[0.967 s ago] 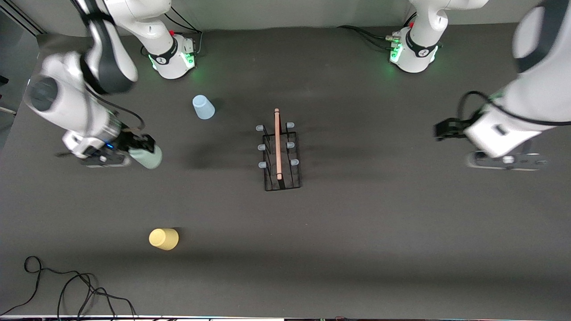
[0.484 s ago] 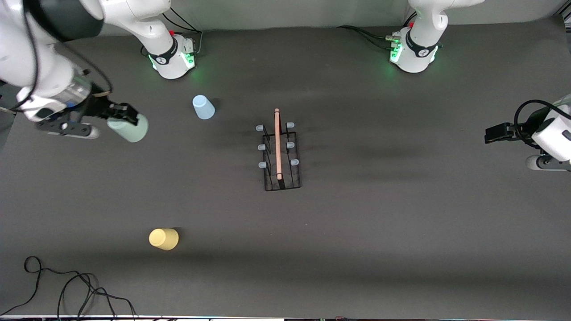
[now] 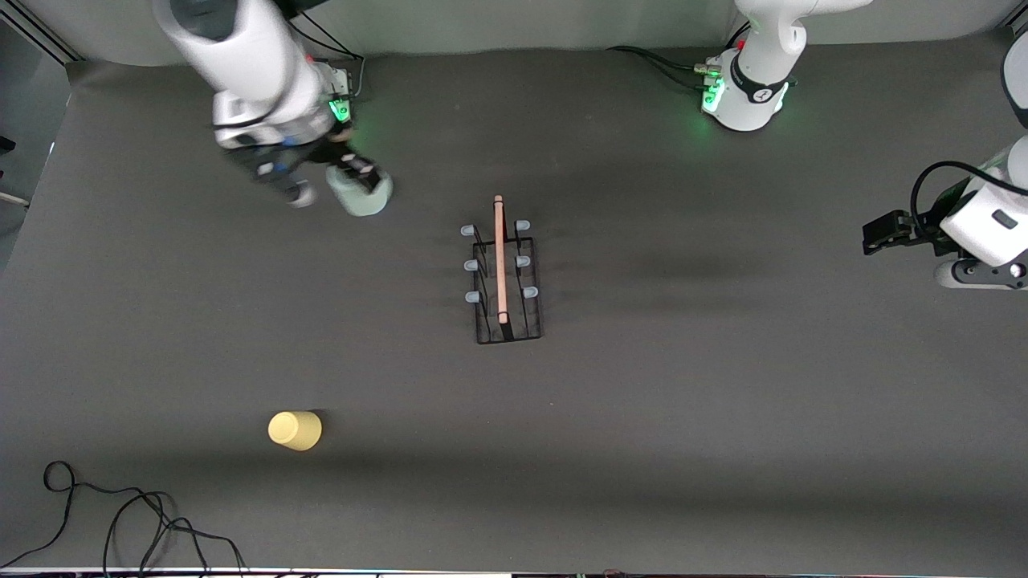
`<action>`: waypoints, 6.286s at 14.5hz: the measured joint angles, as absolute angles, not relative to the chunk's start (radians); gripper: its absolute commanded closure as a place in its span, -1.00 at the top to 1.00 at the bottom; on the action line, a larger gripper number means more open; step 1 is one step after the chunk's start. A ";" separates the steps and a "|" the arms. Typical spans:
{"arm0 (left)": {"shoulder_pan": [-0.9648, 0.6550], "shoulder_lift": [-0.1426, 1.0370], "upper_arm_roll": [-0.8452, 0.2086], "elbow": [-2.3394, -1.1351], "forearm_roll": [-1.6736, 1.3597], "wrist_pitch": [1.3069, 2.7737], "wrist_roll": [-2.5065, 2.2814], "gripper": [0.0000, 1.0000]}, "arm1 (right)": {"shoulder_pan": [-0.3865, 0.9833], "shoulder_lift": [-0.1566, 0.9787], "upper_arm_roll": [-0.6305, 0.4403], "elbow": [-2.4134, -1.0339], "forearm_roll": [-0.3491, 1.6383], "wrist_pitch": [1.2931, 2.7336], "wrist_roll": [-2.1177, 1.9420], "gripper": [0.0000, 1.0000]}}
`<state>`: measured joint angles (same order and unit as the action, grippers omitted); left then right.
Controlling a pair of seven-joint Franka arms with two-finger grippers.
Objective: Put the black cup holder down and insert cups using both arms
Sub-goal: 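Lower the green cup onto a rack peg with the right gripper, then move the right gripper to the yellow cup and grasp it, then carry the yellow cup to the rack and lower it onto a peg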
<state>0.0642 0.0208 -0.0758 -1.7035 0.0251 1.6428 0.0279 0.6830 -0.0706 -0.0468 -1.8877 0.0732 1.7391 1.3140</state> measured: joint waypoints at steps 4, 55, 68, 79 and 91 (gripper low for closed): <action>0.064 0.015 -0.076 -1.703 0.025 1.633 0.030 1.00 | 0.784 0.046 -0.046 -1.875 0.073 1.879 1.491 -1.00; 0.065 0.017 -0.076 -1.705 0.026 1.633 0.033 1.00 | 0.506 0.837 -0.542 -1.443 0.460 2.257 -0.219 1.00; 0.065 0.017 -0.076 -1.705 0.026 1.634 0.033 1.00 | 0.499 0.813 -0.560 -1.334 0.484 2.108 -0.272 -1.00; 0.066 0.018 -0.075 -1.705 0.026 1.634 0.033 1.00 | 0.692 0.332 -0.578 -1.310 0.235 1.443 0.345 -1.00; 0.066 0.018 -0.075 -1.705 0.026 1.634 0.033 1.00 | 1.137 0.490 -0.558 -1.349 0.277 1.732 1.404 -1.00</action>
